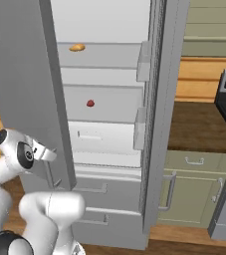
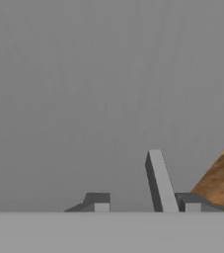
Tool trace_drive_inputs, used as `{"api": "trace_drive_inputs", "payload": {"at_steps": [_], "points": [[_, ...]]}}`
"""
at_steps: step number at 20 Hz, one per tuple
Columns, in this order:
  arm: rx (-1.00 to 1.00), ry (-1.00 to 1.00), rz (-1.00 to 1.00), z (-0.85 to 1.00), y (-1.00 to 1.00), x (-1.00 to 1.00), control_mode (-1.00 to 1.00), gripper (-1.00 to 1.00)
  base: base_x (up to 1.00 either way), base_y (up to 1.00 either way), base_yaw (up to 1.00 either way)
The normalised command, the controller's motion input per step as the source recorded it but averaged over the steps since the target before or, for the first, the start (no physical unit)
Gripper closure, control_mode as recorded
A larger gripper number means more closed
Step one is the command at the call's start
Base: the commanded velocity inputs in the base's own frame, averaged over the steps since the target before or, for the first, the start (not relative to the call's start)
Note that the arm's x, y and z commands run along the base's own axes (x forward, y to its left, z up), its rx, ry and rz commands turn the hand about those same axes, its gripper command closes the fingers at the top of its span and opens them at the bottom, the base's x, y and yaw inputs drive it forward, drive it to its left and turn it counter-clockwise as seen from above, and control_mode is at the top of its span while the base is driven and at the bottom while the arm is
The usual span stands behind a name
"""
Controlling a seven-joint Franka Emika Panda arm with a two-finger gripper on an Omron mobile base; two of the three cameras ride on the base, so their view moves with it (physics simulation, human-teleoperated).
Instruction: Take the strawberry from the fridge and place it on top of the pancake, located on the dining counter.
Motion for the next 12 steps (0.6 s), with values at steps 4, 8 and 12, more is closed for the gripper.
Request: {"api": "trace_drive_inputs", "payload": {"at_steps": [4,8,12], "points": [[-0.10,0.00,-0.16,-0.09,0.69,-0.83,-1.00,1.00,0.00,0.00,0.00],[-0.12,0.00,-0.21,-0.01,0.70,-0.46,-1.00,1.00,0.00,0.00,0.00],[-0.08,0.00,-0.21,0.00,0.62,-0.38,-1.00,-1.00,0.00,0.00,0.00]]}}
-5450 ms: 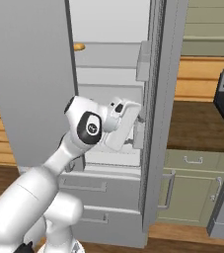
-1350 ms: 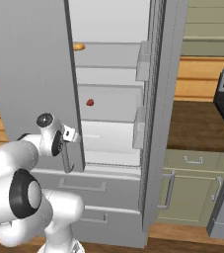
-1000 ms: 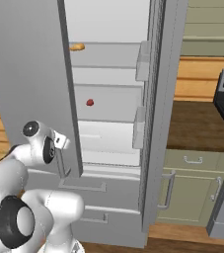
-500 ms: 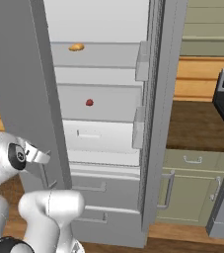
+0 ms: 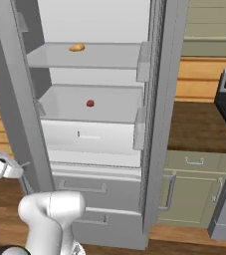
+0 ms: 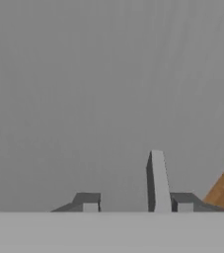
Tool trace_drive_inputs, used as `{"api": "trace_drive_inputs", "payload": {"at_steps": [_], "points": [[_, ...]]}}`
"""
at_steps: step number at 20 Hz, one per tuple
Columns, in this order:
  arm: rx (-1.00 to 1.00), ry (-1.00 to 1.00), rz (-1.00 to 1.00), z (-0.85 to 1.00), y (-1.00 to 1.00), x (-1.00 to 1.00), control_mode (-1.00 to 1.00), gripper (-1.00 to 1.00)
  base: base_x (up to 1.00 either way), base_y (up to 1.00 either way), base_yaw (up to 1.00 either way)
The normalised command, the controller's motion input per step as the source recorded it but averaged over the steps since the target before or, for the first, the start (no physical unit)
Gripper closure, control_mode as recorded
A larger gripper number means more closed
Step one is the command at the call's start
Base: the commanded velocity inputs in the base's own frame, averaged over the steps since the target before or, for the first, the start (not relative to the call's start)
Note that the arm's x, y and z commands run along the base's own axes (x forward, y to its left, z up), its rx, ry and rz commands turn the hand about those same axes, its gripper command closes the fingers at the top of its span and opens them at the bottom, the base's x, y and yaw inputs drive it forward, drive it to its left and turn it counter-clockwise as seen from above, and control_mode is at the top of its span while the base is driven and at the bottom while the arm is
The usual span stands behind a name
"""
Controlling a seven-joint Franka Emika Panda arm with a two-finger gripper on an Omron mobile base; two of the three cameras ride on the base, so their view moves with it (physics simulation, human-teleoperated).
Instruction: Take the strawberry from the fridge and place it on top of the pancake, located on the dining counter.
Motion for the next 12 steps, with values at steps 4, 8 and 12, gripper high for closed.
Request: {"api": "trace_drive_inputs", "payload": {"at_steps": [4,8,12], "points": [[-0.09,0.00,-0.19,0.01,0.57,-0.21,-1.00,-1.00,0.00,0.00,0.00],[-0.12,0.00,-0.17,0.10,0.55,-0.23,-1.00,-1.00,0.00,0.00,0.00],[-0.01,0.09,-0.06,0.42,0.00,-0.04,-1.00,-1.00,0.00,0.00,0.00]]}}
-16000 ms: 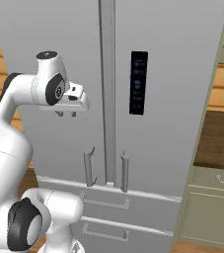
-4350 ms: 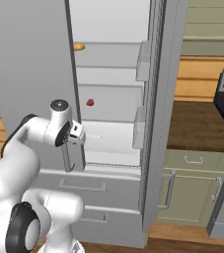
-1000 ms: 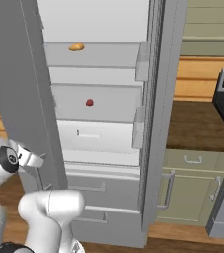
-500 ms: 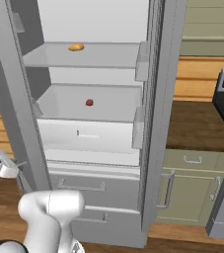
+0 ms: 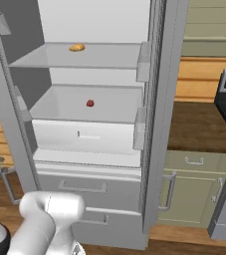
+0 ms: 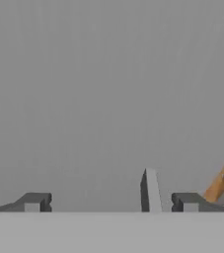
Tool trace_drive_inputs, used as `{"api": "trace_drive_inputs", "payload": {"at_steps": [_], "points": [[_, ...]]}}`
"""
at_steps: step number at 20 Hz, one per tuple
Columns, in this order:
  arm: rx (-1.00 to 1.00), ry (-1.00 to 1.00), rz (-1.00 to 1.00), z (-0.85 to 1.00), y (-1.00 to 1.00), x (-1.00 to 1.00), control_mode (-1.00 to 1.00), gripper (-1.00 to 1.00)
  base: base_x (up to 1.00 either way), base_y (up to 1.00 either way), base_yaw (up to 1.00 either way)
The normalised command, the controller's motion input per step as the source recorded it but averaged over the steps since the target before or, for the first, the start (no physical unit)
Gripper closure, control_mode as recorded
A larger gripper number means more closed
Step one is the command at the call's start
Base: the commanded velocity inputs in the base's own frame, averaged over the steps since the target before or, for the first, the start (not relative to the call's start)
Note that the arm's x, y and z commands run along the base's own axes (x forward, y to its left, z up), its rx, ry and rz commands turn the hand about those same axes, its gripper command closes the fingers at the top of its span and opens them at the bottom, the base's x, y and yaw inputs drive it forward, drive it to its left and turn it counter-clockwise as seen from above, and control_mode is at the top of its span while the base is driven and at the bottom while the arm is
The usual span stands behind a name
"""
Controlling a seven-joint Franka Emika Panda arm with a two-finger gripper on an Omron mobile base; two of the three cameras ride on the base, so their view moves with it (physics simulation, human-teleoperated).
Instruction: Take the strawberry from the fridge and place it on top of the pancake, located on the dining counter.
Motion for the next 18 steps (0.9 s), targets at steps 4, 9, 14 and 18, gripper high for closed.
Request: {"api": "trace_drive_inputs", "payload": {"at_steps": [4,9,14,18], "points": [[0.00,0.26,-0.12,0.77,0.15,-0.13,-1.00,-1.00,0.00,0.00,0.00],[0.06,0.06,-0.04,0.44,-0.10,-0.94,-1.00,-1.00,0.00,0.00,0.00],[0.36,-0.09,0.14,0.71,-0.67,-0.94,-1.00,-1.00,0.00,0.00,0.00],[0.32,0.00,0.19,0.97,-0.64,-0.78,-1.00,-1.00,0.00,0.00,0.00]]}}
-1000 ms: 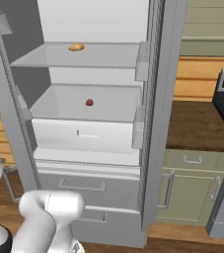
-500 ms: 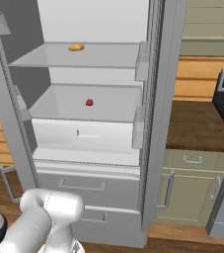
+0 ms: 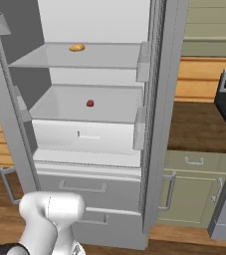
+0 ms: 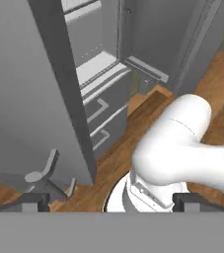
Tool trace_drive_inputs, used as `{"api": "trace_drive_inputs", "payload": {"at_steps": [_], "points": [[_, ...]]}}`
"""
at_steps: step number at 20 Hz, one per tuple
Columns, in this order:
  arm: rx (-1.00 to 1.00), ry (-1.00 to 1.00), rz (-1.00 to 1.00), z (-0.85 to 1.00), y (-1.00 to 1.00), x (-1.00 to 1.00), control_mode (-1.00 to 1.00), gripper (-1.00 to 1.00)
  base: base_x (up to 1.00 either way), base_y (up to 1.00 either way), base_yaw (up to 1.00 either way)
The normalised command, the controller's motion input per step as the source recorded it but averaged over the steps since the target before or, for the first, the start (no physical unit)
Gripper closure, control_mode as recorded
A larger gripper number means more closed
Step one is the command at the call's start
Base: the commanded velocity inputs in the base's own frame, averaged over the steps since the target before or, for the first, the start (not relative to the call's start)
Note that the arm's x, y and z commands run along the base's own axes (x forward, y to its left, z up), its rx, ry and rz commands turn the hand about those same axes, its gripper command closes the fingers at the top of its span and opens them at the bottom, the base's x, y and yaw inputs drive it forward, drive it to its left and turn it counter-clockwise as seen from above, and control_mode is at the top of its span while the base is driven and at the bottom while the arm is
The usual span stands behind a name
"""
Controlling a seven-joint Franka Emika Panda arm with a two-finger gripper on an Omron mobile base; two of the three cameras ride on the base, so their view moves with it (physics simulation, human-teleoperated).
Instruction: Take the strawberry from the fridge and place it on top of the pancake, located on the dining counter.
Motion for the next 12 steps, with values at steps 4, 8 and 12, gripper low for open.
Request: {"api": "trace_drive_inputs", "payload": {"at_steps": [4,8,12], "points": [[0.49,0.00,0.26,0.72,-0.78,-0.64,-1.00,-1.00,0.00,0.00,0.00],[0.61,0.02,0.25,0.51,-0.83,-0.34,-1.00,-1.00,0.00,0.00,0.00],[0.71,0.13,0.14,0.42,-0.91,0.01,-1.00,-1.00,0.00,0.00,0.00]]}}
